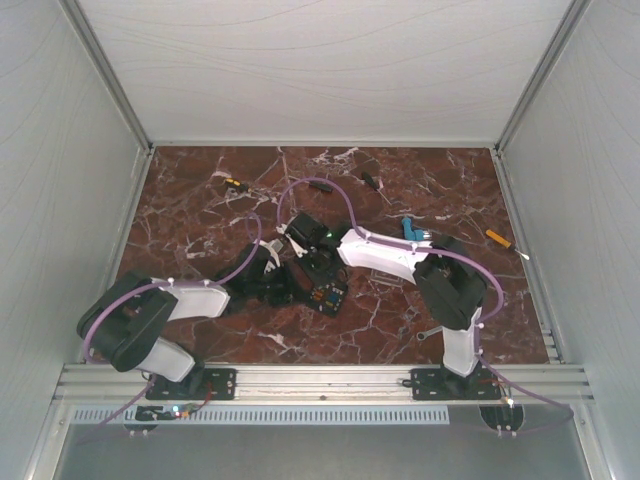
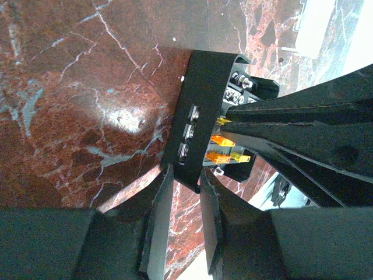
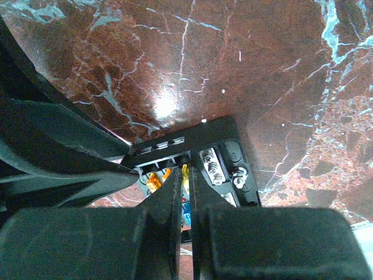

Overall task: Snap on the fuse box
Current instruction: Install the fuse at the fuse box base.

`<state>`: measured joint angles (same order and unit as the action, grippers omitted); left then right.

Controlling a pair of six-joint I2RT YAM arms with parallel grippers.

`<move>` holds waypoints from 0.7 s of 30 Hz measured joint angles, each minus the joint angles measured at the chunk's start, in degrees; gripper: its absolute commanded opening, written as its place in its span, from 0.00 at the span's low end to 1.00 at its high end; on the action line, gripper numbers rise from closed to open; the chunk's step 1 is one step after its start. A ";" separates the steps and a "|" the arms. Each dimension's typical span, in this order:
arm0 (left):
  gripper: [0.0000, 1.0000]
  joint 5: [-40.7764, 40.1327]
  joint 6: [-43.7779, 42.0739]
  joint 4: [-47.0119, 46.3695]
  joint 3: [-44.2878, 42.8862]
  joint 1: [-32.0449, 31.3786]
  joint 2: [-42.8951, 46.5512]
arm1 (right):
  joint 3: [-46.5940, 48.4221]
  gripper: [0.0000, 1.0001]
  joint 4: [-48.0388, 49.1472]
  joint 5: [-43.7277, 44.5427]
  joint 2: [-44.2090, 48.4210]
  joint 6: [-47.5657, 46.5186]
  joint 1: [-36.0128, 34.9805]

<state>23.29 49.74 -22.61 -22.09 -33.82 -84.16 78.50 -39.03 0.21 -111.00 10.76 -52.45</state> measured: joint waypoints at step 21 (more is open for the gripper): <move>0.42 -2.08 0.00 1.99 0.50 -0.15 5.51 | -16.83 0.45 7.61 -0.26 21.00 3.85 5.75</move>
<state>21.21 49.74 -20.62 -21.58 -33.98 -78.65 61.67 -31.42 -0.05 -90.00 14.61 -46.70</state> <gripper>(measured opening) 0.368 0.391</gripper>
